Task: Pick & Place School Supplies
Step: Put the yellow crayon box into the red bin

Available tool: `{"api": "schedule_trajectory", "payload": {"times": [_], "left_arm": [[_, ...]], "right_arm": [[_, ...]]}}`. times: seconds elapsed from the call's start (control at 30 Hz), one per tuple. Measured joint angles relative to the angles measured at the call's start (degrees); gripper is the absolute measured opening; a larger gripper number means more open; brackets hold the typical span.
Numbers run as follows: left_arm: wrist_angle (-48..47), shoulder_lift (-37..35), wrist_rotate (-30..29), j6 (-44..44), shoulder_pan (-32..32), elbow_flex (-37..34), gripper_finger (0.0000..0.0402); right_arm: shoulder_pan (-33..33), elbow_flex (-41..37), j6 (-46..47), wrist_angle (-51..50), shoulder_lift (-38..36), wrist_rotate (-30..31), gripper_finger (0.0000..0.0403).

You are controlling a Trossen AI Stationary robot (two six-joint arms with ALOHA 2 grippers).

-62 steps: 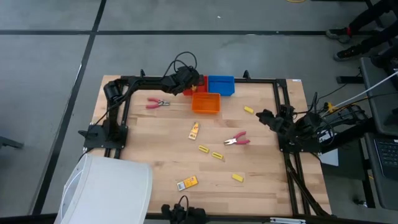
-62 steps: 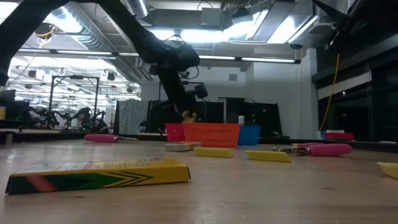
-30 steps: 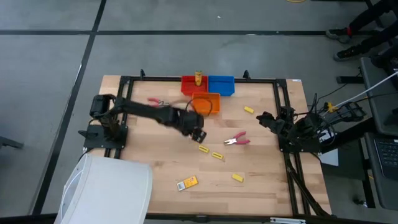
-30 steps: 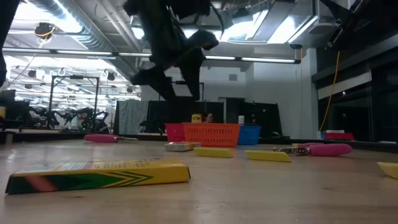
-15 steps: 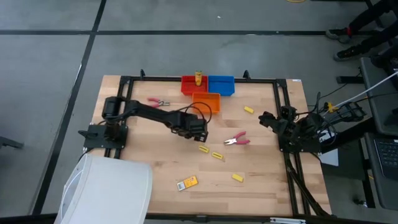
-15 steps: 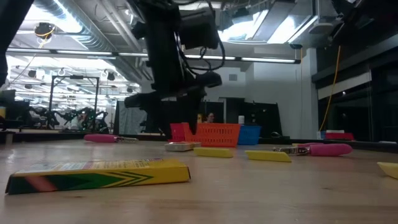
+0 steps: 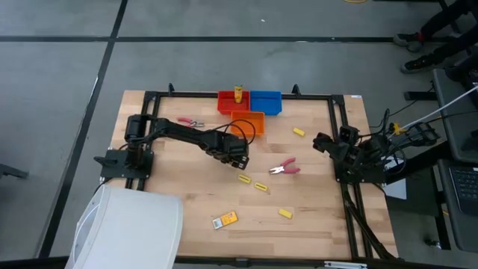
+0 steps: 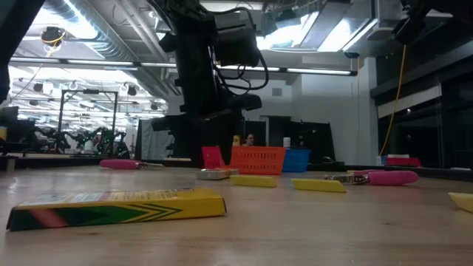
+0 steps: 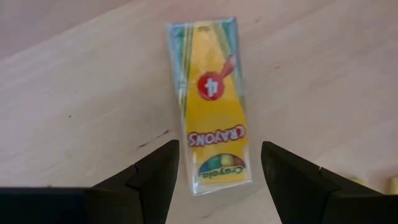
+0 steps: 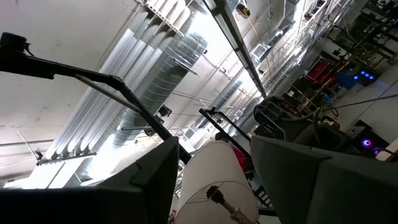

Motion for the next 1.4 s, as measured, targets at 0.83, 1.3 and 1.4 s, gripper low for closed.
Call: {"api": "schedule_trajectory", "payload": {"times": [0.83, 1.3, 1.4], "left_arm": [[3.15, 4.78, 3.48, -8.49, 0.12, 0.22, 0.0224], [1.08, 4.97, 2.11, -9.24, -0.03, 1.23, 0.0223], [-0.92, 5.11, 0.92, -8.11, -0.10, 2.88, 0.0218]], "right_arm": [[0.00, 0.00, 2.14, -0.45, 0.00, -2.34, 0.0205], [0.00, 0.00, 2.54, -0.43, 0.00, -3.12, 0.0205], [0.00, 0.00, 2.54, -0.43, 0.00, -3.12, 0.0205]]}}
